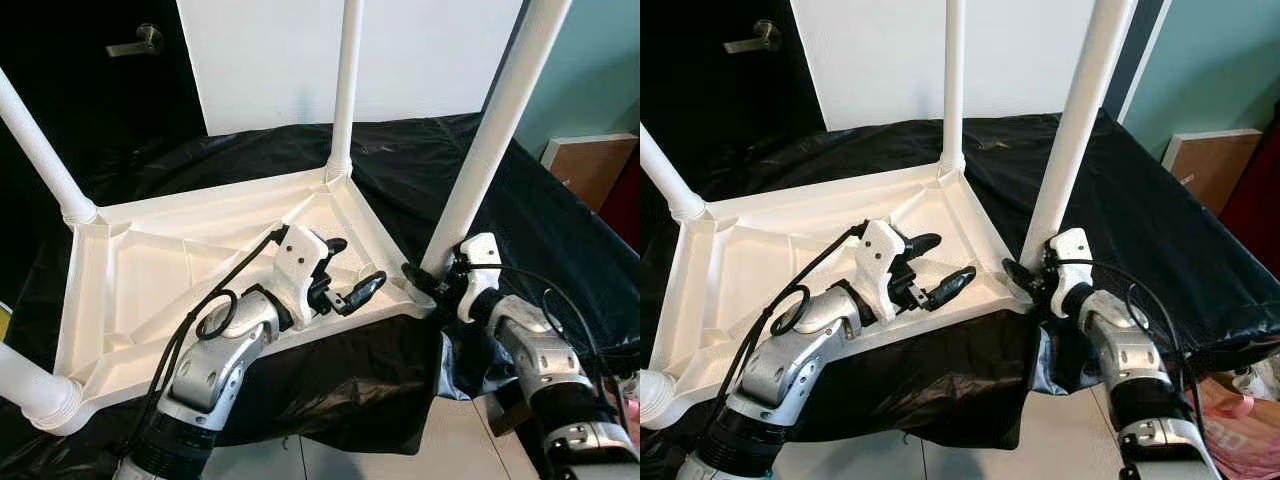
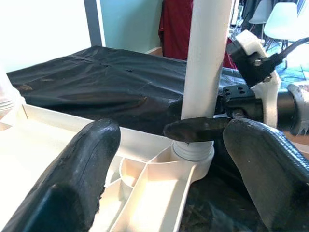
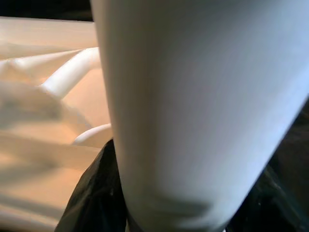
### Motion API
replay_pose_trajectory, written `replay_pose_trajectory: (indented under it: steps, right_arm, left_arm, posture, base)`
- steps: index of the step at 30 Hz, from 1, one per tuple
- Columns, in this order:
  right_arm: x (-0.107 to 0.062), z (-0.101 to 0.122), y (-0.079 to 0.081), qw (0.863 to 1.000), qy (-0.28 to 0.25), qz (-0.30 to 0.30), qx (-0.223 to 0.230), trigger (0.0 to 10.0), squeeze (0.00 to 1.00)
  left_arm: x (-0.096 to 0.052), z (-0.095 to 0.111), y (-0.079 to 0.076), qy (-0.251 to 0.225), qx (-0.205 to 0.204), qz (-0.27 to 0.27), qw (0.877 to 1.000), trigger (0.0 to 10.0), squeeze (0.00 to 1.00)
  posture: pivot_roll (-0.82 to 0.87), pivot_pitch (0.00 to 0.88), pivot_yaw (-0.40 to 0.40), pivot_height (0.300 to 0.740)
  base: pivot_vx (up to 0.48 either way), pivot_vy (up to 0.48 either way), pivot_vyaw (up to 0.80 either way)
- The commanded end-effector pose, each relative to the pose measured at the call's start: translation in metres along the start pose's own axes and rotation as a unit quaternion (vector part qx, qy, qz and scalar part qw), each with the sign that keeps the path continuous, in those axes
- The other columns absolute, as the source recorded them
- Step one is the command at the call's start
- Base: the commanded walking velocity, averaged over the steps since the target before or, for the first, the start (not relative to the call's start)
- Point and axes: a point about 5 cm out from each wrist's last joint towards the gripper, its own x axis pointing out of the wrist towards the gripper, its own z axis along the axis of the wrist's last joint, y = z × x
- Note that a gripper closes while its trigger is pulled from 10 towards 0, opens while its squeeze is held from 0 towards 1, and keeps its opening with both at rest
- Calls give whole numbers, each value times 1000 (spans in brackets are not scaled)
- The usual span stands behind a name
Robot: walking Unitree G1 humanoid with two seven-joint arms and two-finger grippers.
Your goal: Building children table
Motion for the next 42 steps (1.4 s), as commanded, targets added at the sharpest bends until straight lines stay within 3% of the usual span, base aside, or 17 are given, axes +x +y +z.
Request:
replay_pose_trajectory:
  steps: [1, 2, 4, 6, 7, 11, 14, 37, 38, 39, 42]
  right_arm:
    - [-1, -6, 2, 999, 13, -46, 10, 10000, 0]
    - [0, -8, 7, 995, 13, -91, 25, 10000, 0]
    - [0, -8, 7, 995, 13, -91, 25, 10000, 0]
    - [1, -9, 17, 984, 8, -172, 46, 10000, 0]
    - [1, -9, 17, 984, 8, -172, 46, 10000, 0]
    - [1, -9, 35, 955, -10, -285, 81, 10000, 0]
    - [8, -9, 51, 959, -10, -266, 97, 10000, 0]
    - [5, -1, 47, 955, -16, -291, 61, 10000, 0]
    - [4, 0, 45, 956, -20, -286, 59, 10000, 322]
    - [4, 2, 43, 960, -30, -271, 58, 10000, 1000]
    - [1, 6, 41, 967, -46, -242, 58, 10000, 1000]
  left_arm:
    - [0, -2, -2, 4, 6, -2, 1000, 10000, 0]
    - [0, -2, -2, 5, 6, -6, 1000, 10000, 0]
    - [0, -2, -2, 5, 6, -6, 1000, 10000, 0]
    - [1, -2, -3, 6, 7, -11, 1000, 10000, 0]
    - [1, -2, -3, 6, 7, -11, 1000, 10000, 0]
    - [1, -2, -3, 8, 8, -14, 1000, 10000, 0]
    - [1, -2, -3, 7, 7, -15, 1000, 10000, 0]
    - [1, -2, -3, 7, 5, -11, 1000, 10000, 0]
    - [1, -2, -3, 7, 5, -10, 1000, 10000, 0]
    - [1, -2, -3, 6, 5, -9, 1000, 10000, 0]
    - [2, -2, -3, 6, 5, -9, 1000, 10000, 0]
  posture:
    - [-126, 0, -46, 740]
    - [-129, 0, -43, 740]
    - [-129, 0, -43, 740]
    - [-132, 0, -39, 740]
    - [-132, 0, -39, 740]
    - [-127, 0, -34, 740]
    - [-130, 0, -29, 740]
    - [-124, 1, -39, 740]
    - [-126, 1, -39, 740]
    - [-127, 1, -38, 740]
    - [-132, 2, -36, 740]
  base:
    - [0, 0, 0]
    - [0, 0, 0]
    - [0, 0, 0]
    - [0, 0, 0]
    - [0, 0, 0]
    - [0, 0, 0]
    - [0, 0, 0]
    - [0, 0, 0]
    - [0, 0, 0]
    - [0, 0, 0]
    - [0, 0, 0]
